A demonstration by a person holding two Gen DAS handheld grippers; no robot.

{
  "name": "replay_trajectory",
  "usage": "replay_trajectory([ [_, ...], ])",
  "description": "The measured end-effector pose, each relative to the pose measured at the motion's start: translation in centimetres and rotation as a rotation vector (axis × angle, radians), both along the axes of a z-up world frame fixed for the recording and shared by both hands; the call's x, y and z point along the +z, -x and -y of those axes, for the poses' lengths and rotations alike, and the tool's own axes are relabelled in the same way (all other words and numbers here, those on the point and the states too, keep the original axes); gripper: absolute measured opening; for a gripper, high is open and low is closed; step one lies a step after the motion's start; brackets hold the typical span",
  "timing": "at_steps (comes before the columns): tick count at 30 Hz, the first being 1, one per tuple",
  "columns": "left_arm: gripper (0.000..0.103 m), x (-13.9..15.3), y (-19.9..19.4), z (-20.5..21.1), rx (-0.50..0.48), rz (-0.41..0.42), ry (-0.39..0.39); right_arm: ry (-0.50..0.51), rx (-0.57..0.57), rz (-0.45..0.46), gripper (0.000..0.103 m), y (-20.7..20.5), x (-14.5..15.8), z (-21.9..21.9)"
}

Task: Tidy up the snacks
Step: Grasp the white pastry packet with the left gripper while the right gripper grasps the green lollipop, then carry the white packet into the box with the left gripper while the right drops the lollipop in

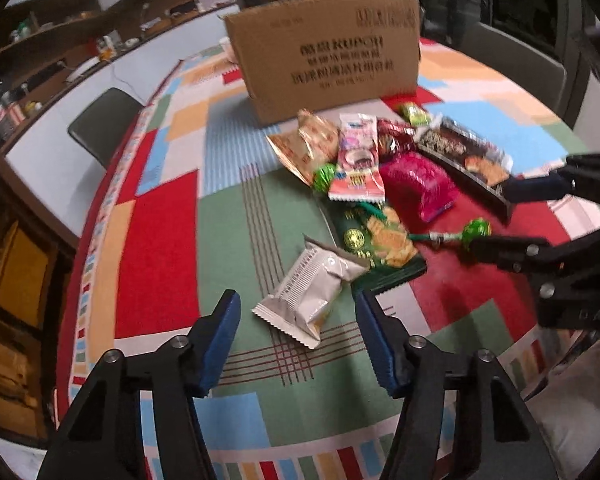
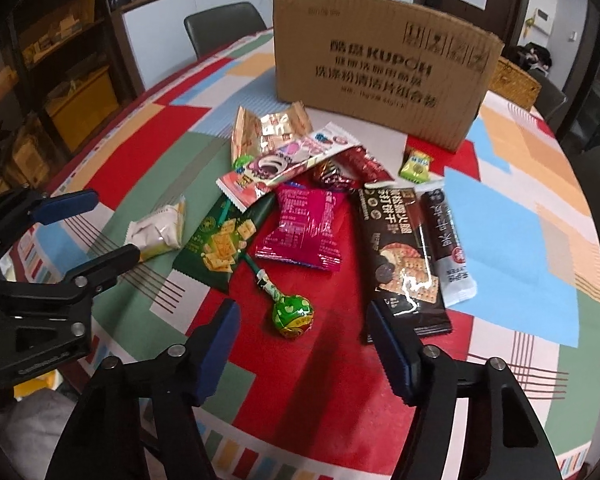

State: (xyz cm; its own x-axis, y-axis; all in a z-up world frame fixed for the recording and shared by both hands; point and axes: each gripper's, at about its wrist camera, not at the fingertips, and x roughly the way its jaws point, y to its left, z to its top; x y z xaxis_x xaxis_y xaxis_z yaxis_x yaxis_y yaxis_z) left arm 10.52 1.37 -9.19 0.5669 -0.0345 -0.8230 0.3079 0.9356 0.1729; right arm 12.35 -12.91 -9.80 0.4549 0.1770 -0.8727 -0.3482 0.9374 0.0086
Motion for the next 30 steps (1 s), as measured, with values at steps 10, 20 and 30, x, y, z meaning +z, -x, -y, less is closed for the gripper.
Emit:
replay_trajectory([
  [10,0.050,-1.2,-2.1,-0.1,-0.044,-0.046,0.026,0.009,0.017,-0.069,0.054,-1.3,-1.5,-0.5],
  [20,0.035,-2.0,-3.4,-0.9,-0.010,-0.135,0.165,0.001,0.030,-0.112,0.042,-2.1,-2.4,-0.7],
  [30,0.031,-1.1,-2.6,-1.2,0.028,-0.124,0.205,-0.008,0.034,-0.105,0.026,-2.0,-2.3,-0.9],
])
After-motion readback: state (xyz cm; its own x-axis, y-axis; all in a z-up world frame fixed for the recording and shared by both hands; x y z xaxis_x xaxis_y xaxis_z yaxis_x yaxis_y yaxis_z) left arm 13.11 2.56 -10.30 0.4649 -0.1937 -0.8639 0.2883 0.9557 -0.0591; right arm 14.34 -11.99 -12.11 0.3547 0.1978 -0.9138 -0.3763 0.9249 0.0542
